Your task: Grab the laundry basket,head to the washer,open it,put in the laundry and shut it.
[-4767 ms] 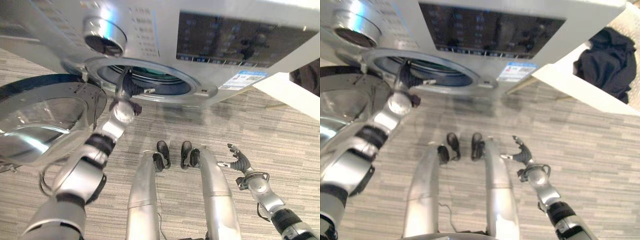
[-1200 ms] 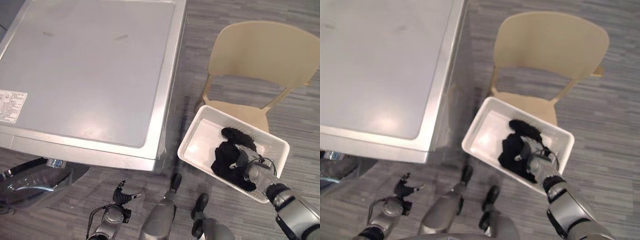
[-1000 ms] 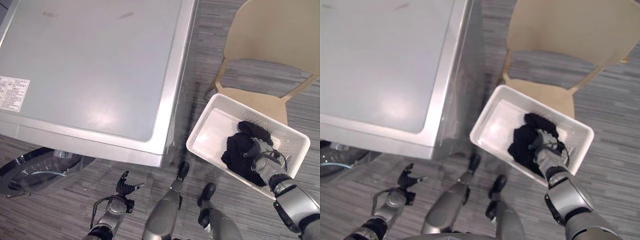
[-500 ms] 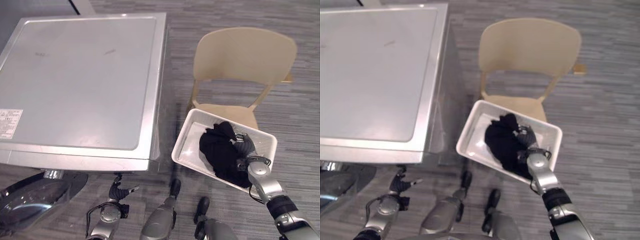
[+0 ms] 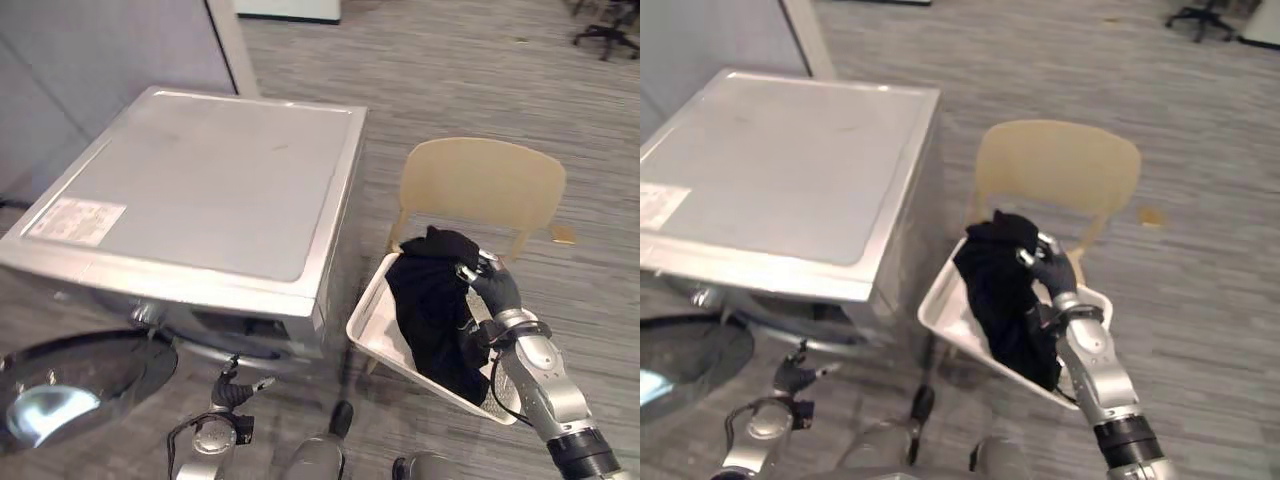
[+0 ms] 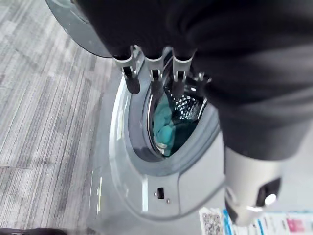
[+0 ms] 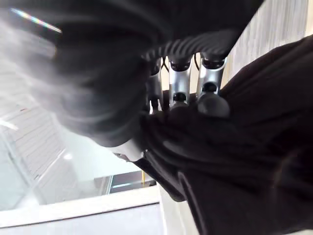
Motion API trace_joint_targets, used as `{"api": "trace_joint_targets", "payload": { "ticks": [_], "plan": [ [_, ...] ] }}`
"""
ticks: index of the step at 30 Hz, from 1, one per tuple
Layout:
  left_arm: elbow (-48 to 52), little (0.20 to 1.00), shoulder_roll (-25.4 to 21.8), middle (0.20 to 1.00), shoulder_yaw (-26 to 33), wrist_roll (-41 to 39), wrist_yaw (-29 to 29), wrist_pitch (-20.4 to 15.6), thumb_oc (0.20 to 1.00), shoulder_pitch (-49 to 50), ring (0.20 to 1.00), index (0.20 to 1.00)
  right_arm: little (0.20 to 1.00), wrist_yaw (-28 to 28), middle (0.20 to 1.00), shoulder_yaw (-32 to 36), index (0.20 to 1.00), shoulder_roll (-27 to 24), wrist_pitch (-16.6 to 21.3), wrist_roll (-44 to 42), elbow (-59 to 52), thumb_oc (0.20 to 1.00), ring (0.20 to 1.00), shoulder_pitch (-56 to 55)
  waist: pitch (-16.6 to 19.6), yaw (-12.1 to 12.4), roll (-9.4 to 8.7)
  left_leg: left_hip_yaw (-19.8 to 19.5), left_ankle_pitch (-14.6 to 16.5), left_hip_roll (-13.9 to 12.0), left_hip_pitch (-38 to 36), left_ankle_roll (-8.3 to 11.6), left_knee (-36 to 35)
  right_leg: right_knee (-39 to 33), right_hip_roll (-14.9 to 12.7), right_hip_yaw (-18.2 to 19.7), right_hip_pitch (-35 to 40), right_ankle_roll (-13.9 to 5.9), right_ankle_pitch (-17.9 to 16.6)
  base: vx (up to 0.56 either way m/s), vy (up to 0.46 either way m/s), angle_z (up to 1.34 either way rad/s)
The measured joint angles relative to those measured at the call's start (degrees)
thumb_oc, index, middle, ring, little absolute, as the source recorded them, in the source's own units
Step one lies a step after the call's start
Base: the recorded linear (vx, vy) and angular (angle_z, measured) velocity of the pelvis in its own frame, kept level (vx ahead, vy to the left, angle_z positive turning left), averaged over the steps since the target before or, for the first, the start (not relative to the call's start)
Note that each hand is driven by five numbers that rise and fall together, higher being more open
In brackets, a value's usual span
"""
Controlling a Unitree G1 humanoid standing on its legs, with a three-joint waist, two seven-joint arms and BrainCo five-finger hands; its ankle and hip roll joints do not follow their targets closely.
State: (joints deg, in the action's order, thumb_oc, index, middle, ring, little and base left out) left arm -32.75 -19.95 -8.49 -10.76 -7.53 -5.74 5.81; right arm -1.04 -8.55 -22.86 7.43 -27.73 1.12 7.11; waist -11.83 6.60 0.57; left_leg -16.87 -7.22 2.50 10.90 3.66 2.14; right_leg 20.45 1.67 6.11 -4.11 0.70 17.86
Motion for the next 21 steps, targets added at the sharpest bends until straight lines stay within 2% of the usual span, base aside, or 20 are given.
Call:
{"api": "trace_joint_targets", "payload": {
  "ticks": [1, 2, 3, 4, 5, 6, 7, 9, 10, 11, 12, 13, 14, 15, 16, 18, 19, 21],
  "plan": [
    [1.2, 1.0, 0.41, 1.0, -0.13, -0.42, 0.0, -0.15, 1.0, 1.04, 1.0, 1.0, 0.2, -0.06, 0.2, -0.67, 0.2, 0.06, 0.0, -0.12, 0.05, 0.2, 0.2, 0.38, 0.16, 0.41, 1.08, -0.14, -0.11, -1.77, 0.47, -0.41, -0.3, -0.61, 1.26, -1.02, 0.33, 0.18, -0.73, -0.39, -0.349, 0.39],
    [3.29, 1.0, 1.09, 1.0, -0.24, -1.2, -0.03, -0.12, 1.0, 2.66, 1.0, 1.0, 0.2, -0.22, 0.2, -1.82, 0.2, 0.05, 0.23, -0.56, 0.02, 0.2, 0.2, 0.67, 0.92, 1.05, 2.08, -0.31, -1.62, -3.15, 1.04, 0.95, -2.16, -0.67, 3.97, -2.04, -0.76, 1.14, -2.18, -0.39, -0.222, 0.44],
    [5.69, 1.0, 1.21, 1.0, -0.16, -2.65, -0.11, -0.14, 1.0, 3.15, 1.0, 1.0, 0.2, -0.29, 0.2, -2.72, 0.2, -0.19, 0.69, -0.8, -0.1, 0.2, 0.2, 0.7, 0.96, 0.88, 2.16, -1.28, -2.04, -4.58, 1.25, 1.57, -3.94, -1.67, 5.18, -2.5, -0.86, 2.74, -2.84, -0.27, -0.116, 0.61],
    [6.5, 1.0, 1.61, 1.0, -0.8, -2.71, -0.04, -0.11, 1.0, 2.77, 1.0, 1.0, 0.2, -0.41, 0.2, -3.27, 0.2, -0.43, 0.7, -1.65, -0.1, 0.2, 0.2, 0.7, 0.71, 0.87, 1.98, -0.56, -0.17, -5.31, 2.31, 0.48, -4.37, -2.39, 5.84, -4.95, -0.66, 4.34, -4.55, -0.39, -0.159, 0.86],
    [7.67, 1.0, 1.57, 1.0, -1.79, -2.82, 0.08, 0.04, 1.0, 2.6, 1.0, 1.0, 0.2, -0.53, 0.2, -3.69, 0.2, -0.63, 0.71, -1.68, -0.29, 0.2, 0.2, 0.69, 0.83, 0.41, 1.68, 0.79, 1.46, -6.02, 2.77, -0.64, -4.52, -3.62, 4.73, -6.79, -1.16, 4.83, -5.26, -0.22, -0.057, 0.98],
    [8.51, 1.0, 1.66, 1.0, -2.46, -2.85, 0.33, 0.01, 1.0, 2.12, 1.0, 1.0, 0.2, -0.66, 0.2, -3.71, 0.2, -0.66, 0.73, -1.69, -0.44, 0.2, 0.2, 0.71, 0.38, -0.41, 0.91, 3.61, 3.52, -6.41, 3.88, -0.1, -3.88, -4.96, 4.44, -8.24, -0.66, 5.35, -5.81, -0.33, -0.083, 1.13],
    [9.57, 1.0, 1.02, 1.0, -4.22, -2.8, 0.71, -0.01, 1.0, 1.39, 1.0, 1.0, 0.2, -1.29, 0.2, -4.62, 0.2, -0.59, 0.72, -1.69, -0.79, 0.2, 0.2, 1.13, 0.5, -0.11, -2.05, 9.9, 3.84, -5.36, 4.35, -0.28, -1.07, -6.87, 1.45, -10.56, -1.23, 7.16, -7.71, -0.34, -0.092, 1.09],
    [10.78, 1.0, 0.88, 1.0, -5.15, -2.59, 0.96, -0.48, 1.0, 0.3, 1.0, 1.0, 0.2, -1.34, 0.2, -4.88, 0.2, -0.84, 0.89, -1.66, -2.75, 0.2, 0.2, 2.16, 1.0, -1.69, -2.63, 13.36, 4.71, -4.14, 3.6, 0.64, 5.48, -11.3, -0.11, -13.16, -0.29, 6.73, -10.79, -0.26, -0.085, 0.9],
    [12.13, 1.0, 0.62, 1.0, -5.37, -2.51, 1.14, -0.4, 1.0, -0.56, 1.0, 1.0, 0.2, -1.51, 0.2, -4.89, 0.2, -0.83, 0.9, -1.66, -3.4, 0.2, 0.2, 3.19, 0.93, -2.26, -3.09, 14.13, 7.29, -4.04, 2.34, 1.95, 9.11, -12.07, -0.8, -14.32, -0.35, 7.18, -11.41, -0.09, -0.009, 1.02],
    [15.67, 1.0, -0.21, 1.0, -7.53, -2.09, 1.15, -0.5, 1.0, -2.26, 1.0, 1.0, 0.2, -1.77, 0.2, -4.97, 0.2, -1.28, 0.93, -1.63, -5.98, 0.2, 0.2, 3.47, 0.88, -3.86, -3.3, 16.62, 10.11, -4.35, -0.86, 2.33, 12.23, -14.48, -1.7, -17.82, 1.4, 6.65, -12.43, -0.03, 0.018, 1.13],
    [18.56, 1.0, -0.33, 1.0, -9.41, -1.78, 1.29, -1.12, 1.0, -3.95, 1.0, 1.0, 0.2, -1.76, 0.2, -5.28, 0.2, -1.36, 1.14, -1.63, -7.59, 0.2, 0.2, 4.24, 1.02, -5.04, -3.24, 17.9, 11.31, -5.54, -5.69, 2.85, 11.45, -14.72, -1.84, -19.44, 2.1, 6.53, -12.54, 0.03, 0.065, 1.3],
    [21.84, 1.0, -0.29, 1.0, -12.38, -1.33, 1.39, -1.58, 1.0, -6.4, 1.0, 1.0, 0.2, -1.76, 0.2, -5.51, 0.2, -1.08, 1.48, -1.61, -9.26, 0.2, 0.2, 5.21, 1.44, -5.77, -2.7, 19.97, 12.13, -7.86, -11.84, 3.51, 7.33, -15.08, -1.17, -21.38, 2.35, 6.48, -12.58, 0.06, 0.117, 1.1],
    [22.55, 1.0, 0.0, 1.0, -15.11, -0.13, 1.47, -1.61, 1.0, -9.14, 1.0, 1.0, 0.2, -1.83, 0.2, -5.54, 0.2, -0.68, 1.67, -1.6, -9.87, 0.2, 0.2, 5.97, 1.62, -6.74, -2.39, 21.83, 12.29, -8.91, -15.68, 4.08, 1.74, -15.21, -1.01, -23.44, 2.31, 6.31, -12.7, 0.04, 0.11, 1.01],
    [22.56, 1.0, 0.28, 1.0, -17.0, 0.88, 1.4, -1.45, 1.0, -11.13, 1.0, 1.0, 0.2, -2.02, 0.2, -5.62, 0.2, -0.79, 1.68, -1.6, -9.87, 0.2, 0.2, 6.56, 1.79, -8.15, -2.28, 22.65, 12.23, -9.5, -16.2, 4.19, -1.18, -15.9, -1.07, -24.86, 2.39, 6.04, -13.15, 0.02, 0.091, 1.08],
    [22.5, 1.0, 0.94, 1.0, -18.85, 1.69, 1.37, -1.49, 1.0, -12.91, 1.0, 1.0, 0.2, -2.45, 0.2, -6.11, 0.2, -1.17, 1.71, -1.61, -9.76, 0.2, 0.2, 7.49, 1.86, -9.04, -2.14, 22.45, 11.79, -8.98, -16.09, 3.55, -3.9, -16.31, -0.96, -25.11, 2.25, 5.95, -13.58, -0.02, 0.059, 0.77],
    [22.63, 1.0, 2.96, 1.0, -20.46, 3.05, 0.91, -1.72, 1.0, -15.56, 1.0, 1.0, 0.2, -2.82, 0.2, -8.5, 0.2, -0.68, 1.67, -1.61, -9.52, 0.2, 0.2, 10.2, 2.1, -8.4, -1.58, 21.81, 9.98, -8.85, -15.94, 1.06, -6.27, -16.95, 0.03, -24.88, 2.03, 5.68, -14.71, -0.02, 0.077, 0.08],
    [22.51, 1.0, 3.57, 1.0, -22.32, 3.11, 0.3, -1.62, 1.0, -16.67, 1.0, 1.0, 0.2, -3.04, 0.2, -11.12, 0.2, -0.22, 1.68, -1.61, -9.6, 0.2, 0.2, 12.37, 2.54, -8.18, -0.71, 20.83, 9.18, -8.65, -15.1, -0.03, -6.25, -16.88, 0.88, -24.84, 2.03, 5.44, -15.1, 0.0, 0.105, -0.36],
    [21.32, 1.0, 4.26, 1.0, -26.14, 4.64, -0.64, -1.6, 1.0, -19.19, 1.0, 1.0, 0.2, -3.12, 0.2, -15.81, 0.2, 1.97, 1.8, -1.64, -9.85, 0.2, 0.2, 15.57, 4.1, -8.32, -0.7, 20.91, 8.94, -7.99, -14.49, 0.02, -6.2, -16.65, 0.87, -24.03, 1.51, 4.21, -14.93, 0.01, 0.116, -0.22]
  ]
}}
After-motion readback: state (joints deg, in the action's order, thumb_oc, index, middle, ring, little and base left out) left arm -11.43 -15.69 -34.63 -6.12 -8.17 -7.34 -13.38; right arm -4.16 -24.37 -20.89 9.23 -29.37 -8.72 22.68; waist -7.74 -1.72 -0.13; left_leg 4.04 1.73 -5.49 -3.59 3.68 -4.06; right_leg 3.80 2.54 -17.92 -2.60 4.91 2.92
